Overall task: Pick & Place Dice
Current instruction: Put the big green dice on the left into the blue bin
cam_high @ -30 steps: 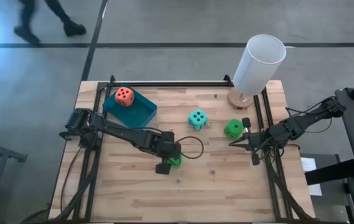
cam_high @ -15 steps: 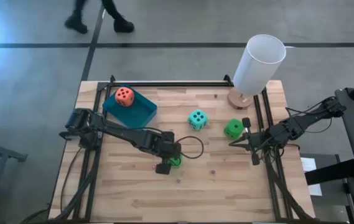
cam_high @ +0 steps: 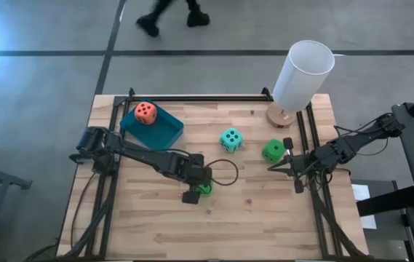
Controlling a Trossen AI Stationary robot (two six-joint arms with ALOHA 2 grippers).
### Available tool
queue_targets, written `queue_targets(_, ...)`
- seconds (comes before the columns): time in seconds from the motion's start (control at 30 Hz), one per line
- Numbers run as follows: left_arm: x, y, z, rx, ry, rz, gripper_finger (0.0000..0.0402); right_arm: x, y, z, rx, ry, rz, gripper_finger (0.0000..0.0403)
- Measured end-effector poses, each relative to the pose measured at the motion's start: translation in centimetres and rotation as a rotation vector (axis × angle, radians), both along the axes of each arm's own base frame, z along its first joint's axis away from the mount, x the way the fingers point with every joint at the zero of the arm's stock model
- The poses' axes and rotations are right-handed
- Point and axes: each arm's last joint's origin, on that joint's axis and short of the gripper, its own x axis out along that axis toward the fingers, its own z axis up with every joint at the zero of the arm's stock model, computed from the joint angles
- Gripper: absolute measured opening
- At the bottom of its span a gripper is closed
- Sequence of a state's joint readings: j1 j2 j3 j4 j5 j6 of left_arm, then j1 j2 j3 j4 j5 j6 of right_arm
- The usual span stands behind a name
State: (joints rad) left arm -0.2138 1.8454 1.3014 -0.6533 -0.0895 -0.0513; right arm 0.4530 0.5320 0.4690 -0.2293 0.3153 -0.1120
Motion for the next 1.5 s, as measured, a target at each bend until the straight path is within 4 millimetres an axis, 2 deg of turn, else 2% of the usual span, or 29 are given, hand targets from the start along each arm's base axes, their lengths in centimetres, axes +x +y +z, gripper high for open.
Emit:
queue_targets(0.37, 0.01, -0.02, 0.00, 0.001, -0.001, -0.003, 0.0359, 0.00, 0.00, 0.00, 0.000, 0.000, 0.000, 0.0008)
queue_targets(1.5, 0.07, -0.01, -0.01, 0.005, -0.007, 0.003, 0.0350, 0.00, 0.00, 0.00, 0.000, 0.000, 0.000, 0.0008)
